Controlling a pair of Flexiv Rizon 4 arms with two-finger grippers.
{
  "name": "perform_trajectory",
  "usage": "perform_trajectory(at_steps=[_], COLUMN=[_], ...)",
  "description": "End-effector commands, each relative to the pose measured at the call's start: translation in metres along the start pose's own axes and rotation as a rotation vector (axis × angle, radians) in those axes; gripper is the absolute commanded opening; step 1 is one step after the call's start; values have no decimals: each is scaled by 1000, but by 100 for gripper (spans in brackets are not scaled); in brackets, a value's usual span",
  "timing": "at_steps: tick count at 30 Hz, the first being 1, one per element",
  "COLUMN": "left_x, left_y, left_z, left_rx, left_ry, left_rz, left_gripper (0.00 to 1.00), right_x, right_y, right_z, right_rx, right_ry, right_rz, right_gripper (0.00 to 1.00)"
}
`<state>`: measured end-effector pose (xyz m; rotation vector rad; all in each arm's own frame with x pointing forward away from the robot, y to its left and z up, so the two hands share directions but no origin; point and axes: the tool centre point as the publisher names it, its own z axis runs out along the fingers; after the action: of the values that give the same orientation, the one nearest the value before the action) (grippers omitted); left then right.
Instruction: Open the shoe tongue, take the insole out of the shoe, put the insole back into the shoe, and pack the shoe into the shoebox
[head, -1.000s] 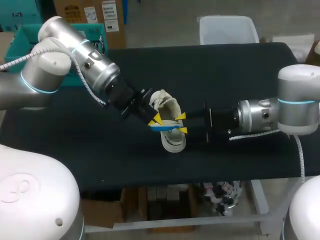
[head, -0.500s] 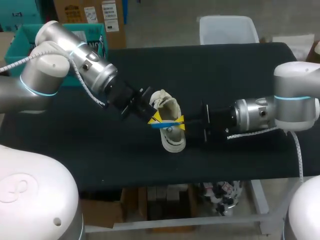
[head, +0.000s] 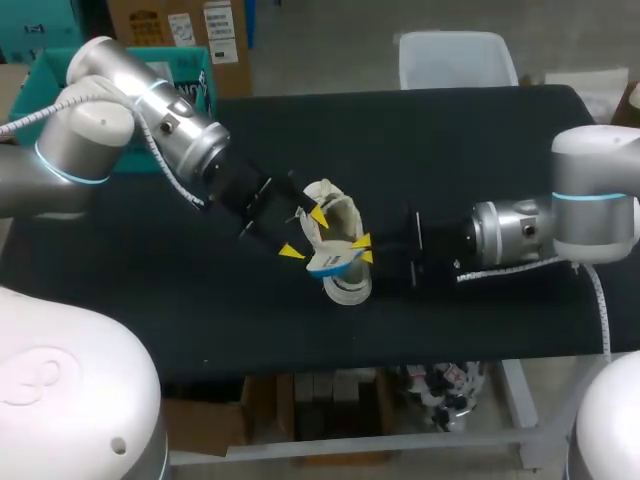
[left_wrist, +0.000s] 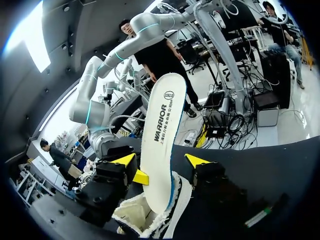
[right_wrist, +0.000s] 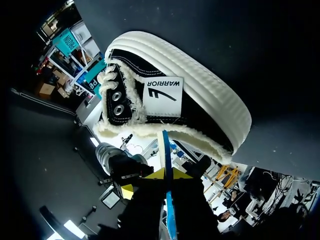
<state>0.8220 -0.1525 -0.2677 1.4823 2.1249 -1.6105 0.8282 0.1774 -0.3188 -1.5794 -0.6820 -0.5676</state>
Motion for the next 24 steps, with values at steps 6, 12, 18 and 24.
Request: perform_trajectory(at_steps=[6,12,18,24], left_x=[-5,-20,-37,-47], left_y=[13,26,46,59], left_z=[-38,-64,-77,-76], left_rx=[9,89,117,103], left_ry=[129,339,484,580], left_rz=[-4,22,-12,-38], left_gripper=[100,100,100,100], right_x=[-3,-2,-3,-7], right_y=[-3,-9,-14,-19], right_z=[-6,-5,-3,-3], right_rx=[23,50,62,68], right_ry=[-8,-40,-57,-72], right_rz=[23,38,45,55], right_gripper=[0,0,0,0])
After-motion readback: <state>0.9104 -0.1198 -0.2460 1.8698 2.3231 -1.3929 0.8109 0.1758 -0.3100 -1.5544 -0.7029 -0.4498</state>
